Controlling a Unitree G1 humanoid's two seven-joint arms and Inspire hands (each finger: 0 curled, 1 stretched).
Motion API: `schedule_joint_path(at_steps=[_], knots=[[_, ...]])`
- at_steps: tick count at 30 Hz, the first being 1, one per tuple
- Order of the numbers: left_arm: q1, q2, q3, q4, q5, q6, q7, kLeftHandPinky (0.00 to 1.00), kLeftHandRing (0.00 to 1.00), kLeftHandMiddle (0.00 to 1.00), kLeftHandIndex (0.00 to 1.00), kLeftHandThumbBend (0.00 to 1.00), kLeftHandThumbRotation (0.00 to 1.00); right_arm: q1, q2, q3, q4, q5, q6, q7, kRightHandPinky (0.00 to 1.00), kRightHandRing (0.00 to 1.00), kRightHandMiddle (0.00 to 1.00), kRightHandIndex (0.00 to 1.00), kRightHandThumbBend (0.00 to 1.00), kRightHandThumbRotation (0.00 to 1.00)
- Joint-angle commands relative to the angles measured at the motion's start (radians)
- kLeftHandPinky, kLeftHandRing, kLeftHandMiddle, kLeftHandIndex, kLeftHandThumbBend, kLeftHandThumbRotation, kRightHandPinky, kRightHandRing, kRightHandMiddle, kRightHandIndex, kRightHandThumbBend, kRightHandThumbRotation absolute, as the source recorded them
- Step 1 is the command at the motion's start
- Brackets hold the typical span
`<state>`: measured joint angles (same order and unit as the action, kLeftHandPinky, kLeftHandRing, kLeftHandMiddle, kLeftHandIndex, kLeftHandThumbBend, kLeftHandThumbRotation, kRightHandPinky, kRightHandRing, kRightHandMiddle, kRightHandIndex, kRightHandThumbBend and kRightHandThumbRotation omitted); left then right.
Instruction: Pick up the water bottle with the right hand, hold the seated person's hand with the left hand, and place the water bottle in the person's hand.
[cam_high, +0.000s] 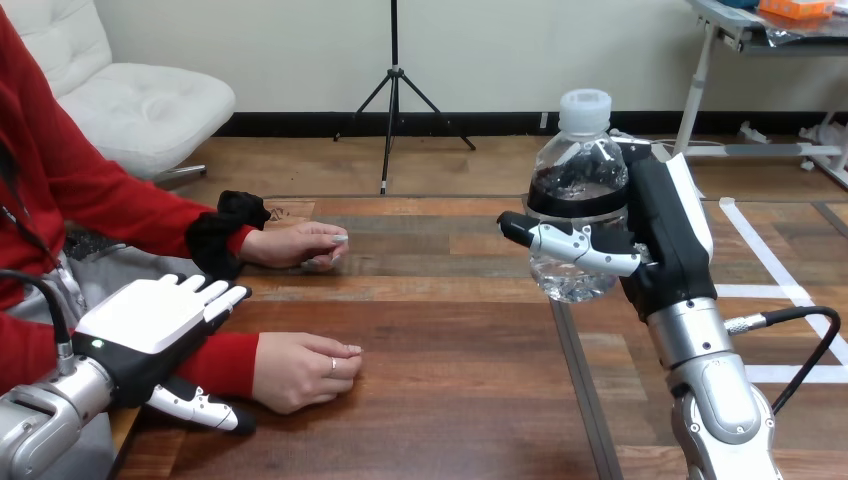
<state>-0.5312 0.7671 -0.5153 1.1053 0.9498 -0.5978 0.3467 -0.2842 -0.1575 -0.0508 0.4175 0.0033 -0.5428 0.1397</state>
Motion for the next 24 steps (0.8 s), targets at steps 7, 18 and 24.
schedule_joint_path(at_steps=[7,18,24], knots=[[-0.059,-0.017,0.007,0.013,-0.043,0.031,0.000,0.96,0.92,0.91,0.96,1.00,0.67,-0.034,0.005,0.000,-0.098,0.004,-0.011,-0.010,0.06,0.10,0.14,0.15,0.62,0.00],[-0.079,-0.029,-0.003,0.029,-0.067,0.035,-0.048,0.81,0.81,0.84,0.88,1.00,0.61,-0.031,0.006,0.001,-0.112,0.002,-0.006,-0.010,0.06,0.10,0.14,0.15,0.61,0.00],[-0.085,-0.036,-0.003,0.032,-0.074,0.040,-0.070,0.68,0.72,0.77,0.82,1.00,0.52,-0.028,0.004,0.004,-0.117,0.006,0.005,-0.003,0.06,0.10,0.14,0.15,0.61,0.00]])
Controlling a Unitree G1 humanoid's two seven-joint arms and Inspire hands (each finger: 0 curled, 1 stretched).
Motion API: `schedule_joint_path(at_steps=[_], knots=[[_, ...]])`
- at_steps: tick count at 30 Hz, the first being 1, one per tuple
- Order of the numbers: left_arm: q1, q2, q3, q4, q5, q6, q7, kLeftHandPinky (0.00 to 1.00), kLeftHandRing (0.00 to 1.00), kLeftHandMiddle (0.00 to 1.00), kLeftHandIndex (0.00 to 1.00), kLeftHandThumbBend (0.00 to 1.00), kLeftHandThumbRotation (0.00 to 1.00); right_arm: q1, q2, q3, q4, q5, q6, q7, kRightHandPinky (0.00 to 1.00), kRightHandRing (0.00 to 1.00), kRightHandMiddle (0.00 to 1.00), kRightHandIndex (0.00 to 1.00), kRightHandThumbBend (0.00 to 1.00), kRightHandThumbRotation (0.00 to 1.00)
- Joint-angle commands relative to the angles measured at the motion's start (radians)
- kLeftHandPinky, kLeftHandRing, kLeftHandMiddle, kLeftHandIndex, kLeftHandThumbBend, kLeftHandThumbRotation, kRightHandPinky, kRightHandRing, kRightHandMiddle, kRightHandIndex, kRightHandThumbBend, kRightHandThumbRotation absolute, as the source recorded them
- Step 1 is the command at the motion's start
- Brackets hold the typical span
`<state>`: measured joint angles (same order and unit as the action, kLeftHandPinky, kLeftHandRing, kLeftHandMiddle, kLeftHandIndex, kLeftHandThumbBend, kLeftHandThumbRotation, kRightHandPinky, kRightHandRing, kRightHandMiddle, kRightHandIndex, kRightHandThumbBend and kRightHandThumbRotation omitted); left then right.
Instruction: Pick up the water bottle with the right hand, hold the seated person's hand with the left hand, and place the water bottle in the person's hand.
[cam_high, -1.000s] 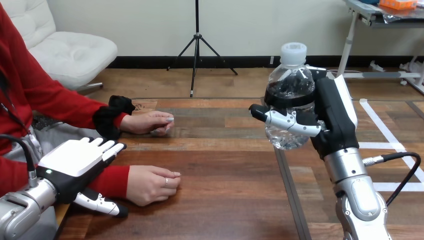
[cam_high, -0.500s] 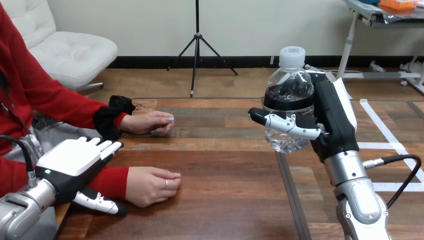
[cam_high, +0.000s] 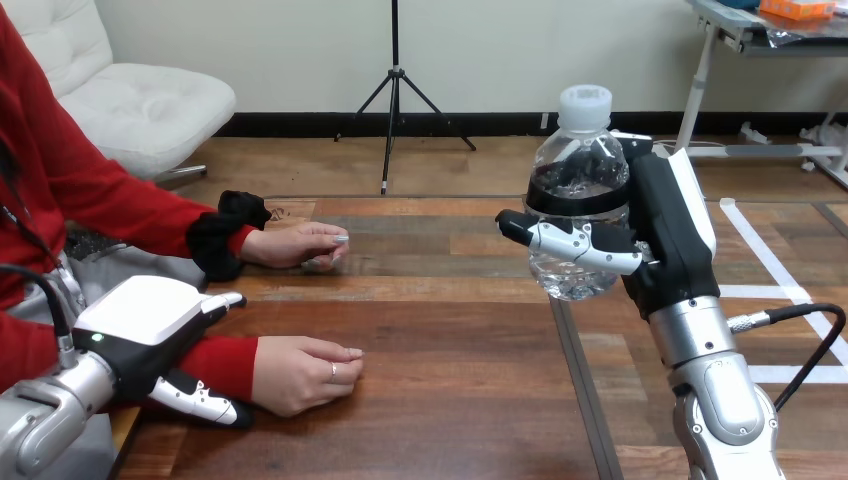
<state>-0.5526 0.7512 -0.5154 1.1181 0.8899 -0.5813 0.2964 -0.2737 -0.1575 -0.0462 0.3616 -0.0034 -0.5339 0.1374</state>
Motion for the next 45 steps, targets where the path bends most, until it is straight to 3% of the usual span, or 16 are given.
schedule_joint_path(at_steps=[1,13,28,31,45], knots=[[-0.064,-0.021,-0.003,0.020,-0.016,0.025,-0.024,0.67,0.71,0.76,0.81,1.00,0.51,-0.038,0.004,-0.001,-0.062,0.013,-0.004,0.000,0.06,0.10,0.14,0.15,0.61,0.00],[-0.067,-0.019,0.009,-0.016,-0.075,0.027,-0.120,0.61,0.64,0.66,0.72,1.00,0.37,-0.036,0.006,0.001,-0.075,0.018,0.006,0.004,0.05,0.10,0.14,0.15,0.61,0.00],[-0.025,0.010,0.039,-0.140,-0.126,-0.002,-0.133,0.52,0.56,0.59,0.62,1.00,0.12,-0.027,-0.001,0.007,-0.093,-0.026,0.010,-0.016,0.06,0.11,0.15,0.15,0.63,0.00],[-0.021,0.012,0.039,-0.149,-0.120,0.002,-0.132,0.52,0.56,0.59,0.61,1.00,0.10,-0.025,-0.002,0.006,-0.094,-0.041,0.004,-0.022,0.06,0.11,0.15,0.16,0.64,0.00],[0.031,0.028,0.091,-0.295,-0.176,0.045,-0.245,0.49,0.52,0.56,0.58,0.97,0.02,-0.034,0.004,0.001,-0.090,0.005,0.002,0.005,0.06,0.10,0.14,0.15,0.64,0.00]])
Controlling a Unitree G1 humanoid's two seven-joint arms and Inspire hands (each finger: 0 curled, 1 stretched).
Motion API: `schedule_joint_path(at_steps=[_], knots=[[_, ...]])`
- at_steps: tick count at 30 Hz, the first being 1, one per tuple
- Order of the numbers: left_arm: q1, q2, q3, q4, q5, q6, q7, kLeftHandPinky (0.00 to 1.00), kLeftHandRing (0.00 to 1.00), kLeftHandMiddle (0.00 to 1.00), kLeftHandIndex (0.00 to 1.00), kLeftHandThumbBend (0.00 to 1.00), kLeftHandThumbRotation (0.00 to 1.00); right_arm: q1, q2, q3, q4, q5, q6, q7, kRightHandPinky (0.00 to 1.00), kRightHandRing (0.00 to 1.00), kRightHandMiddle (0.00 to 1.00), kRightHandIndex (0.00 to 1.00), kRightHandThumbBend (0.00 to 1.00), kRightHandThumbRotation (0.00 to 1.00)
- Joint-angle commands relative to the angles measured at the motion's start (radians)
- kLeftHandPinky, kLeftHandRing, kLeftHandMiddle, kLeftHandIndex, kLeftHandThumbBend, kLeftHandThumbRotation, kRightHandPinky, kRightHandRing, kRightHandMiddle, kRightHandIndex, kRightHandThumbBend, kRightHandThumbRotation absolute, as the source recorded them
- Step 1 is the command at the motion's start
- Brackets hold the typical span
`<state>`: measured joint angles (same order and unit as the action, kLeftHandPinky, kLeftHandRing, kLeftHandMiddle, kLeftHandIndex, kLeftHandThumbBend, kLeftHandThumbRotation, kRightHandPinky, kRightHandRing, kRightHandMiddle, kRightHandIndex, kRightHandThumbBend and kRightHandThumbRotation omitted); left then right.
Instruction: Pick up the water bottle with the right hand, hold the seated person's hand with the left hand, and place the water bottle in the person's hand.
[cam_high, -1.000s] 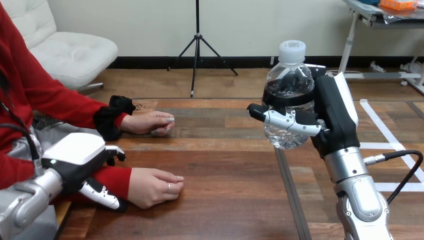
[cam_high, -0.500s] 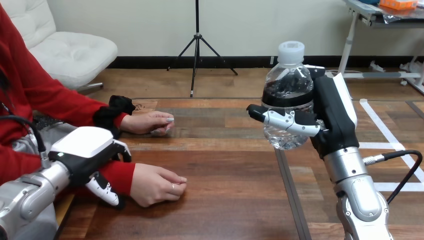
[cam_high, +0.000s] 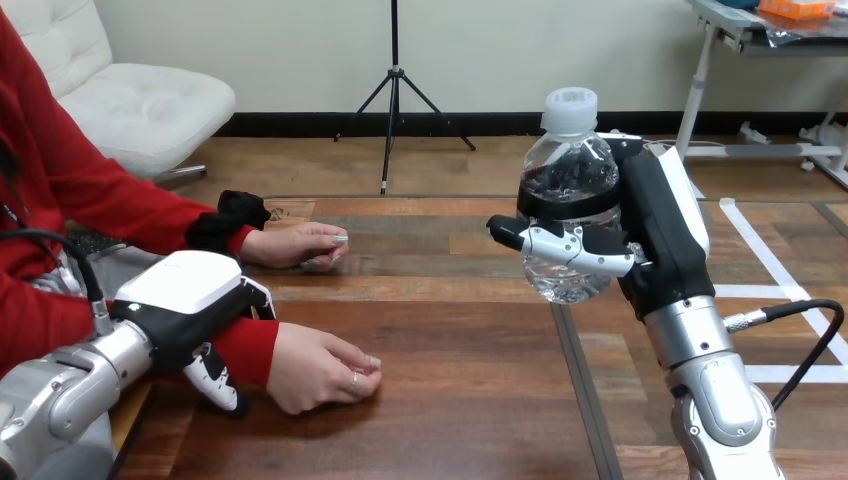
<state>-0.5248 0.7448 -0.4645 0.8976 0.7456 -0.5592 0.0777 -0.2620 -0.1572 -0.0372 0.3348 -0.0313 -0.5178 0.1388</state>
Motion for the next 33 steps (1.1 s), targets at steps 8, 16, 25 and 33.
schedule_joint_path(at_steps=[8,16,25,33], knots=[[0.044,0.043,0.082,-0.177,-0.074,0.051,-0.096,0.48,0.50,0.54,0.56,0.96,0.00,-0.051,-0.001,-0.006,-0.064,0.038,-0.012,0.008,0.06,0.10,0.14,0.15,0.63,0.00],[0.069,0.050,0.110,-0.244,-0.085,0.066,-0.131,0.42,0.45,0.50,0.52,0.96,0.00,-0.054,-0.001,-0.003,-0.069,0.041,-0.004,0.010,0.06,0.10,0.14,0.15,0.63,0.00],[0.085,0.052,0.133,-0.279,-0.099,0.071,-0.160,0.39,0.42,0.48,0.50,0.97,0.00,-0.058,-0.005,-0.001,-0.062,0.008,-0.014,-0.005,0.06,0.10,0.14,0.15,0.65,0.00],[0.094,0.045,0.143,-0.294,-0.093,0.082,-0.164,0.37,0.39,0.45,0.48,0.98,0.00,-0.056,-0.003,-0.002,-0.061,0.006,0.008,0.000,0.07,0.11,0.15,0.16,0.65,0.00]])
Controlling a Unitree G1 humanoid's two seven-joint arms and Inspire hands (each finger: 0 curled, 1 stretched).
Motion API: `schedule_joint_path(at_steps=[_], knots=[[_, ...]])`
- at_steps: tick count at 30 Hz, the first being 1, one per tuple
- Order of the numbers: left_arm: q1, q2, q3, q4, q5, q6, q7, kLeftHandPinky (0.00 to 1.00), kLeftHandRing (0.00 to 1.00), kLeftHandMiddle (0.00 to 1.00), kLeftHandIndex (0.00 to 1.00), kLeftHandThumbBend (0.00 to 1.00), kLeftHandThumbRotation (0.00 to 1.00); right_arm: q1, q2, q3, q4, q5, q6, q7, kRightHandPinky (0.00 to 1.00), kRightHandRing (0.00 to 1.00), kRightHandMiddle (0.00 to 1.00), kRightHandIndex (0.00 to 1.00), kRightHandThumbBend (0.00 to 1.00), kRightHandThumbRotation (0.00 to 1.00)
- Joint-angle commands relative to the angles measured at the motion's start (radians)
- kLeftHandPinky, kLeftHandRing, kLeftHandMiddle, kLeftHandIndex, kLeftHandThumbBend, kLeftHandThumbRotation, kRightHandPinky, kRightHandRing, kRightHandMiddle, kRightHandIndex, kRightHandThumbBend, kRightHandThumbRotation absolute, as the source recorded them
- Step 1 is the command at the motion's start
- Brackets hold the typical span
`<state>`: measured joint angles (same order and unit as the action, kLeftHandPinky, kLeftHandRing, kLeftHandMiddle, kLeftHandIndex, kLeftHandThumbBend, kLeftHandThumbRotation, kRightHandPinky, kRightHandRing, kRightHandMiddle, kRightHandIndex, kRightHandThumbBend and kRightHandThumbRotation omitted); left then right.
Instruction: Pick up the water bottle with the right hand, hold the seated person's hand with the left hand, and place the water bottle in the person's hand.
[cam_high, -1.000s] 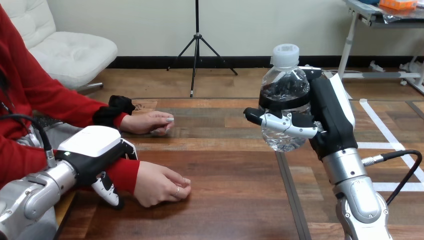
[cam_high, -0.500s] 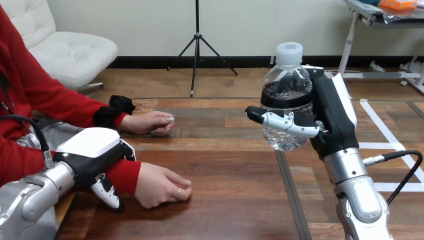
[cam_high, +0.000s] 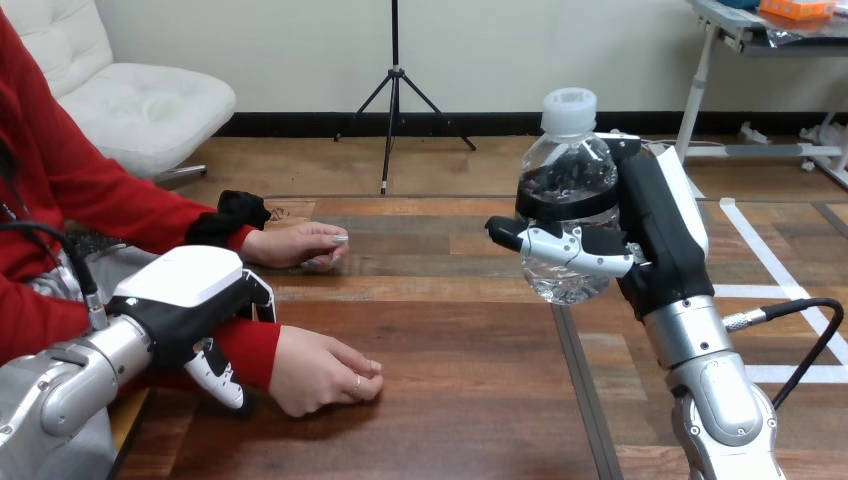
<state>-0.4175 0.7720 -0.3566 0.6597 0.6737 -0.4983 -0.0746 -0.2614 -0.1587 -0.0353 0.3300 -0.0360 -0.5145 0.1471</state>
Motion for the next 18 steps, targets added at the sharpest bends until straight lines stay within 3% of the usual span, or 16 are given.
schedule_joint_path(at_steps=[1,7,18], knots=[[-0.013,0.017,0.037,-0.063,-0.022,0.030,-0.023,0.36,0.39,0.45,0.48,0.97,0.00,-0.057,-0.002,-0.004,-0.056,0.011,0.008,-0.007,0.07,0.11,0.15,0.16,0.65,0.00],[-0.001,0.011,0.048,-0.080,-0.022,0.022,-0.007,0.34,0.37,0.44,0.47,0.97,0.00,-0.054,0.009,-0.002,-0.064,0.042,0.032,0.011,0.07,0.12,0.15,0.16,0.65,0.00],[-0.001,0.000,0.063,-0.072,-0.040,-0.039,0.026,0.32,0.37,0.44,0.45,0.99,0.00,-0.077,0.027,0.008,0.009,0.039,-0.008,0.010,0.07,0.12,0.16,0.17,0.65,0.00]])
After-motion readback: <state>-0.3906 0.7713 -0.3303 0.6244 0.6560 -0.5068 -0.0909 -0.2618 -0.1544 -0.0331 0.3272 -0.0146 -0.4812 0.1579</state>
